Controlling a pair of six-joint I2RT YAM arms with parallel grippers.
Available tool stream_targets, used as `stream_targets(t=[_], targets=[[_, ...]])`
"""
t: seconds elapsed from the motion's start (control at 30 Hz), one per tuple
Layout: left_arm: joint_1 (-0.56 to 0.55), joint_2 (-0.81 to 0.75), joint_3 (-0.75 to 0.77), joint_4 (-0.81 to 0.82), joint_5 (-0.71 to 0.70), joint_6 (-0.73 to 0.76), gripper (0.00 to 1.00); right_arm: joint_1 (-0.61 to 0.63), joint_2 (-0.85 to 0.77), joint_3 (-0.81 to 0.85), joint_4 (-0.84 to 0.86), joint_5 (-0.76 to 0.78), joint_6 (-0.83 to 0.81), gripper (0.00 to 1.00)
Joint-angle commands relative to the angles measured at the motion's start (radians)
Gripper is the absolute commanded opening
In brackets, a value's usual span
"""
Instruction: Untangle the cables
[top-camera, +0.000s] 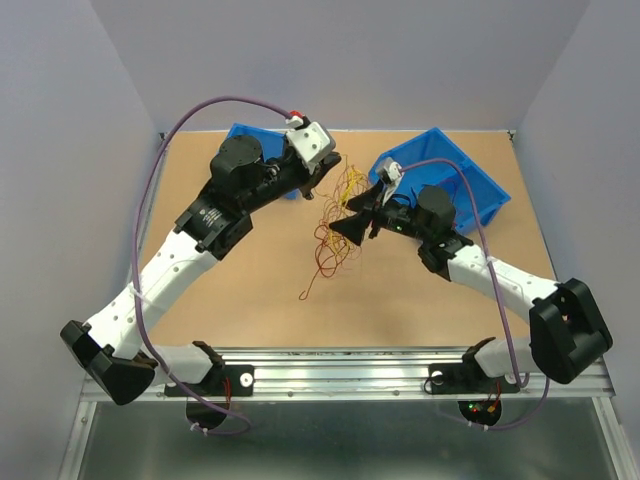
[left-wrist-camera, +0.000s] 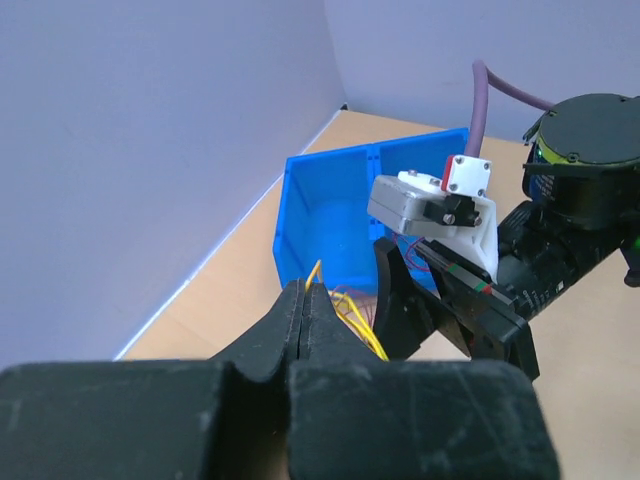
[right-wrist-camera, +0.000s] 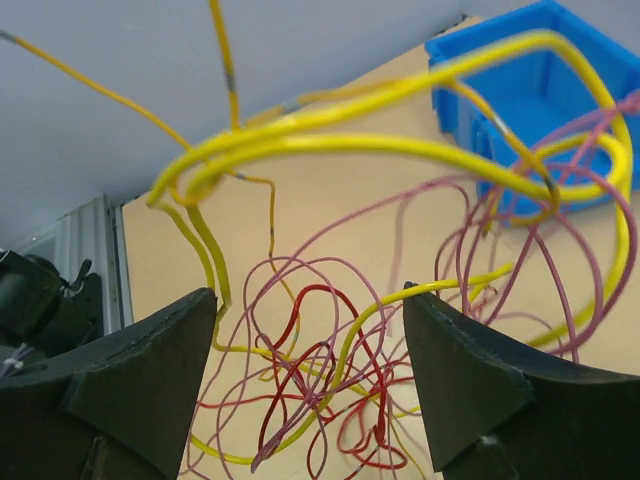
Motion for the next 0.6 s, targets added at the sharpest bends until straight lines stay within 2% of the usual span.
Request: stream_targets(t=[0.0,0.03,0.1,0.13,0.17,0.2,0.23,0.27,0.37,0.43,0.57], targets=[[0.002,0.008,0.04,-0.061,0.048,-0.018,0.0,0.007,-0.056,-0.037,0.12,0.0,-0.017,0.8],[0.0,0.01,0.039,-0.061,0.053,-0.024,0.0,0.015,-0.058,-0.037,0.123,-0.006,-0.013,0.8],[0.0,0.016,0.042,-0.061,0.073,-0.036,0.0,0.024,-0.055,-0.029,0.121,0.0,-0.01,0.68],[0.002,0.017,0.046,-0.063,0.077,-0.041,0.0,0.026,-0.053,-0.029,0.121,-0.001,-0.008,0.58],[0.002,0.022,0.051,-0.063,0.073,-0.041,0.0,0.026,-0.053,-0.026,0.117,0.003,-0.01,0.39],[0.002,0.024,0.059,-0.067,0.064,-0.048,0.0,0.026,-0.05,-0.025,0.115,0.006,-0.011,0.33],[0.002,0.031,0.085,-0.078,0.026,-0.051,0.0,0.026,-0.049,-0.026,0.112,0.015,-0.013,0.23],[0.002,0.034,0.103,-0.089,-0.001,-0.052,0.0,0.026,-0.047,-0.025,0.108,0.022,-0.016,0.18],[0.0,0.044,0.21,-0.119,-0.135,-0.059,0.0,0.026,-0.03,-0.017,0.089,0.061,-0.016,0.07],[0.002,0.037,0.293,-0.138,-0.18,-0.062,0.0,0.026,-0.01,0.006,0.063,0.101,-0.007,0.05],[0.002,0.01,0.459,-0.155,-0.39,-0.087,0.0,0.026,0.075,0.034,0.032,0.184,0.041,0.01]])
